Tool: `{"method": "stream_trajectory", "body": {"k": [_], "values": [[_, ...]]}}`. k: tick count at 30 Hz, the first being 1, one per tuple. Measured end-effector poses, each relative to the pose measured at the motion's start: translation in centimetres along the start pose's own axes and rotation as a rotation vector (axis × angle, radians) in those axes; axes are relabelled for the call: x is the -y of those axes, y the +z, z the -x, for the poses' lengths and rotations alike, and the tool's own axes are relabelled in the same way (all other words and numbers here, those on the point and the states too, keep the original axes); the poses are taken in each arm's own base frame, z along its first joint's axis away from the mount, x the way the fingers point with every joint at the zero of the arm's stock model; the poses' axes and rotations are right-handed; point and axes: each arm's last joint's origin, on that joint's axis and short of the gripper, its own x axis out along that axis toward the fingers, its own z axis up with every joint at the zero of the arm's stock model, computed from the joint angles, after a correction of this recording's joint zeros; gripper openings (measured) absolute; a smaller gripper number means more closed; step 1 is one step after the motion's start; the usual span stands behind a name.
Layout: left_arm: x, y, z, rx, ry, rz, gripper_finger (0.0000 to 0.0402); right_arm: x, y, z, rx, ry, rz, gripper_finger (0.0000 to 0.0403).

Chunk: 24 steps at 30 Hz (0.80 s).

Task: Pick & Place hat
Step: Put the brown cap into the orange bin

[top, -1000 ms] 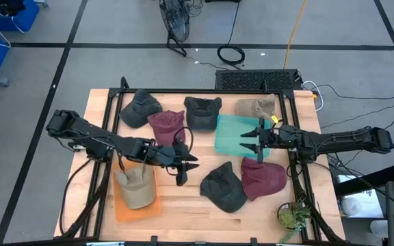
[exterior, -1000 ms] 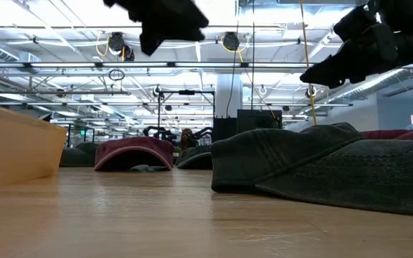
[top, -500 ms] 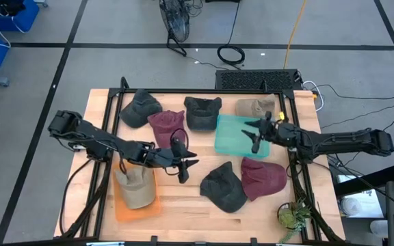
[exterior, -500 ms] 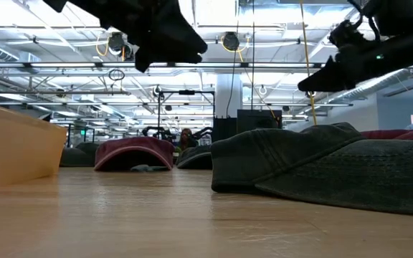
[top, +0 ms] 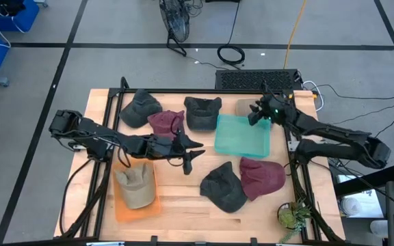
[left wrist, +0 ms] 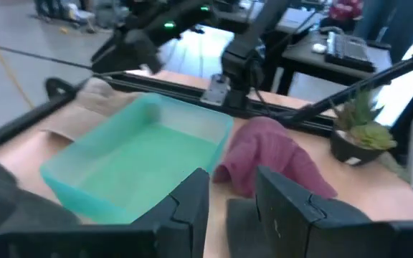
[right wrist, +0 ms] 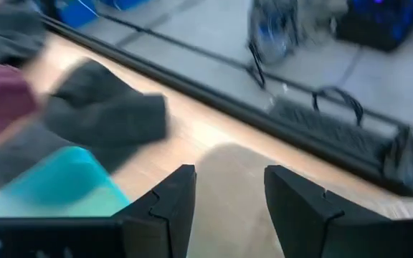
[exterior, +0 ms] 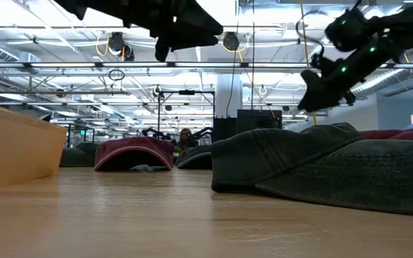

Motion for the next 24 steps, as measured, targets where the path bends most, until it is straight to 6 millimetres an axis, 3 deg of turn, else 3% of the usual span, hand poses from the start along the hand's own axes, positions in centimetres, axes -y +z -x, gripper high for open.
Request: {"method": "stream_trajectory", "body": {"k": [12, 24], "values": [[1.5, -0.9, 0.3, -0.061, -0.099, -0.047, 0.0115, 3.3, -1.6, -3.5, -0.187, -0.124, -0.191, 0.0275], [1.8, -1.5, 0.2, -0.087, -0.103, -0.084, 0.0115, 3.9, -2.6, -5.3, -0.249, -0.125, -0.289, 0.0244]]}}
